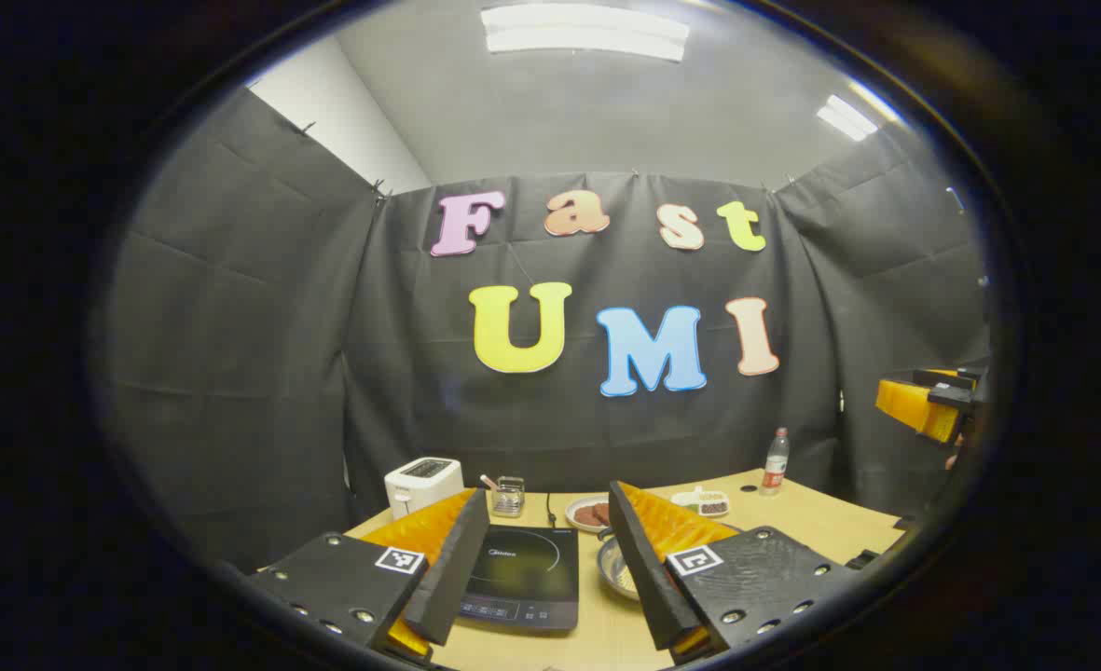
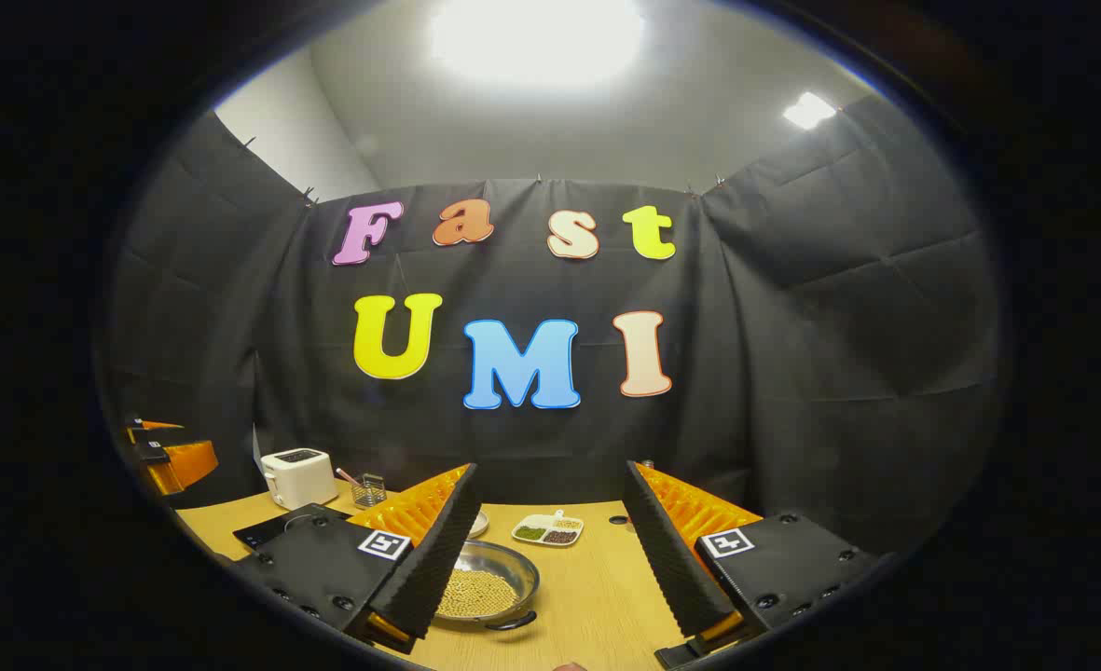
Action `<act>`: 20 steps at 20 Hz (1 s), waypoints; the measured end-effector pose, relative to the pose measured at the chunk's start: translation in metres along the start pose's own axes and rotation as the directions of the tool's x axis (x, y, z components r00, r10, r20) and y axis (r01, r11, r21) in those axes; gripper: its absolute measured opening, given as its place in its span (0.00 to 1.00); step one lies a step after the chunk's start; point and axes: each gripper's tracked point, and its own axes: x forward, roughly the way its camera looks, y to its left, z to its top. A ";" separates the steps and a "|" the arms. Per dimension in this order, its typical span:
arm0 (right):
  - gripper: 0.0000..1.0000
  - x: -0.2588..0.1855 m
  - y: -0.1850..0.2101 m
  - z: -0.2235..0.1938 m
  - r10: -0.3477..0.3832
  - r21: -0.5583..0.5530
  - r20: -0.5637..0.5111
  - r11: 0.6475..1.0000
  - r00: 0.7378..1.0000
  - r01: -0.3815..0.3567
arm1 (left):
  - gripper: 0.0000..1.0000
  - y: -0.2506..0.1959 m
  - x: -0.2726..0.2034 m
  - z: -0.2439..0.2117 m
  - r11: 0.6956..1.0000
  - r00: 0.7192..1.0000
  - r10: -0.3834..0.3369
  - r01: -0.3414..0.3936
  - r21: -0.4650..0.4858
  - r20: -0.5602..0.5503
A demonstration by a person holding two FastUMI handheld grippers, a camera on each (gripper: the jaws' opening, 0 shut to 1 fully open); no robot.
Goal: First push the handle of the pot to place it horizontally, then grasp the pot with both hands and set it on the induction cooktop.
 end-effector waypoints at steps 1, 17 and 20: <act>0.97 0.001 -0.001 -0.002 -0.001 0.001 -0.006 1.000 1.000 0.001 | 0.76 0.000 0.001 0.000 1.000 1.000 0.000 0.000 0.004 0.000; 0.97 0.021 -0.001 -0.008 0.015 -0.001 -0.037 1.000 0.999 -0.015 | 0.76 -0.004 0.012 0.004 1.000 1.000 0.008 -0.009 0.022 0.008; 0.97 0.022 0.000 -0.010 0.018 -0.002 -0.043 1.000 0.999 -0.018 | 0.76 0.000 0.012 0.003 1.000 1.000 0.018 -0.018 0.023 0.007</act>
